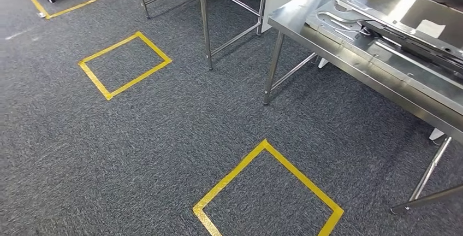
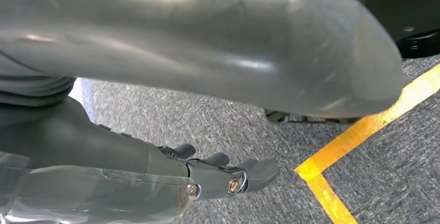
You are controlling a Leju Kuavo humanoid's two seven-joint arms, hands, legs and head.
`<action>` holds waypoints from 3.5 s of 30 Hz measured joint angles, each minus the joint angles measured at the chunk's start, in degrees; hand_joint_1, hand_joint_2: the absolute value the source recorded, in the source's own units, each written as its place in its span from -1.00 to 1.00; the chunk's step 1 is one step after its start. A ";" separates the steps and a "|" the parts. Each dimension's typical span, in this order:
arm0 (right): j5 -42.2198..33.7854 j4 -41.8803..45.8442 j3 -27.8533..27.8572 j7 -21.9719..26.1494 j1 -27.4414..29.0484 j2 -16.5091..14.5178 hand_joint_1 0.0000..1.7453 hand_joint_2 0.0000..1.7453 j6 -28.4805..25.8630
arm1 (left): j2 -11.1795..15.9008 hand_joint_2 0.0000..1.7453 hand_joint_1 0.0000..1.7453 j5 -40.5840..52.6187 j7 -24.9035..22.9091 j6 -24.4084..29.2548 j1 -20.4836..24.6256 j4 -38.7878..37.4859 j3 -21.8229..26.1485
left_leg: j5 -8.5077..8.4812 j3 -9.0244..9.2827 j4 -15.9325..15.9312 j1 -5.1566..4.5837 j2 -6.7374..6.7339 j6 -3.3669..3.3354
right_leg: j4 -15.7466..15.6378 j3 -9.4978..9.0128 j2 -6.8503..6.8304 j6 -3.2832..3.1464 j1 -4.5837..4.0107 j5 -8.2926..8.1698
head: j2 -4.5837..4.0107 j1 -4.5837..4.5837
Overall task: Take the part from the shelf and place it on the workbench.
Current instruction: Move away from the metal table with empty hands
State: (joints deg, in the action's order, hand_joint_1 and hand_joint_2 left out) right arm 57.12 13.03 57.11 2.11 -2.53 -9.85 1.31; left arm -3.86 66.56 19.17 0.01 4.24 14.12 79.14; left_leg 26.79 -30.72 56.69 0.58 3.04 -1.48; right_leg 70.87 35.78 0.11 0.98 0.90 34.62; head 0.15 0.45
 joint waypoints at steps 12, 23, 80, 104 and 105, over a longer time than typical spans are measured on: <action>0.85 0.00 0.18 2.00 0.48 0.11 -1.00 -1.00 -0.13 | -0.14 -1.00 -1.00 1.44 -2.06 0.24 -0.06 -0.02 -0.45 | 7.42 -7.55 14.62 0.19 -2.16 3.48 | -13.16 -5.42 -1.36 -2.65 0.02 -5.30 | 0.01 -0.61; -1.19 0.03 2.78 3.57 0.72 1.90 -1.00 -1.00 1.24 | -3.24 -1.00 -1.00 3.79 -0.85 3.88 -0.59 -0.02 -2.56 | 0.44 -0.60 0.76 -0.46 -5.09 1.04 | -12.74 -6.80 -6.52 -0.56 -0.47 -3.64 | 0.01 -0.42; 0.94 0.02 3.99 3.29 1.46 3.23 -1.00 -1.00 1.88 | -3.49 -1.00 -1.00 4.93 -0.10 3.81 -0.54 -0.02 -3.60 | 0.15 -1.93 2.79 -0.60 -6.36 2.17 | -12.57 -6.43 -6.13 -2.47 -0.73 -3.97 | 0.01 -1.01; 2.09 -0.02 4.45 3.10 1.46 3.23 -1.00 -1.00 2.08 | -3.40 -1.00 -1.00 5.54 0.36 3.95 -0.62 -0.02 -4.38 | 7.04 -8.29 15.62 0.03 -2.41 3.54 | -12.18 -4.64 -1.77 -3.23 -0.08 -5.33 | 0.01 -1.15; 2.09 -0.02 4.45 3.10 1.48 3.23 -1.00 -1.00 2.08 | -3.41 -1.00 -1.00 5.55 0.37 3.95 -0.64 -0.02 -4.39 | 7.54 -9.38 17.81 0.06 -2.57 3.58 | -12.17 -4.68 -2.66 -3.28 -0.22 -5.22 | 0.01 -1.16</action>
State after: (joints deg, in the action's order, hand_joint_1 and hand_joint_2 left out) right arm 59.21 13.00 61.57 5.21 -1.05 -6.62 3.39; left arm -7.27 72.11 19.54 3.96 3.60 14.10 74.76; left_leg 34.33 -40.10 74.50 0.64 0.48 2.10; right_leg 58.70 31.10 -2.55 -2.30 0.68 29.40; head 0.16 -0.70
